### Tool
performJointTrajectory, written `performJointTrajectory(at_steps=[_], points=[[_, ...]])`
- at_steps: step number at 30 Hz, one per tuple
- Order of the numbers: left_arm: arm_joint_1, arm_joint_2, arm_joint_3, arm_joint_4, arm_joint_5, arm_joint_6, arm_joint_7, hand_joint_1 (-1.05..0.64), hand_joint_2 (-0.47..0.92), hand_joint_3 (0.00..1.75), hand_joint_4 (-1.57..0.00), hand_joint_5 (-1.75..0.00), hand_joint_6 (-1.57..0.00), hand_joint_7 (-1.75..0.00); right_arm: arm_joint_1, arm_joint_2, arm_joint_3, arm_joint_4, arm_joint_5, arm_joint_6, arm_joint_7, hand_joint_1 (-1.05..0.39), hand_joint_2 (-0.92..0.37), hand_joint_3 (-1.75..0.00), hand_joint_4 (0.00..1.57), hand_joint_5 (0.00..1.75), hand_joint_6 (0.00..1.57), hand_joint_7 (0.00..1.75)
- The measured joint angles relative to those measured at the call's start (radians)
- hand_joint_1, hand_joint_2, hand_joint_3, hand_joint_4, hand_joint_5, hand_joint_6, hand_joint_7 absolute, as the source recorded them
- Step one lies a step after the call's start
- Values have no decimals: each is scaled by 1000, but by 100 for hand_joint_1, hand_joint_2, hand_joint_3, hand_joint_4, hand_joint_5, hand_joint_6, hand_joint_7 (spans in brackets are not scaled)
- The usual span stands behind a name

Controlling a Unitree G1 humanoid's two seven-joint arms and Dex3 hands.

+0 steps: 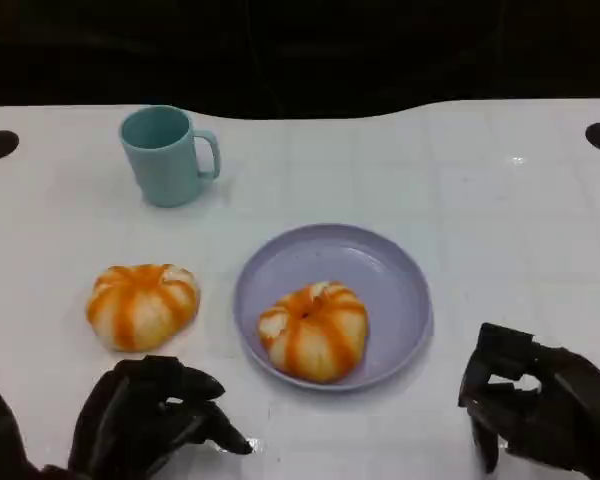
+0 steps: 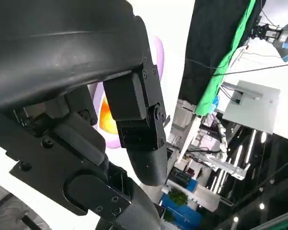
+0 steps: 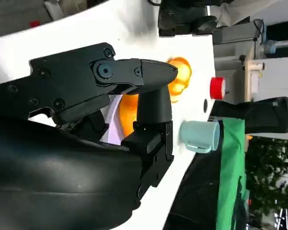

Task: Grasp the bread from the table and place it into the plate.

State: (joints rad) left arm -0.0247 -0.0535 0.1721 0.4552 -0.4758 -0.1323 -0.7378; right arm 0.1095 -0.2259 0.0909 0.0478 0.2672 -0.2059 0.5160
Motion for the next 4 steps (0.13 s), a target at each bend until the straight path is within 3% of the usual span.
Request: performJointTrajectory(at_steps=[4], points=[[0,1,0,2,0,0,-3,-100,67,0,-157,-45,-157,-18,0,5,-4,-4,2,12,9,-46,-92,-38,97,175,72,175]])
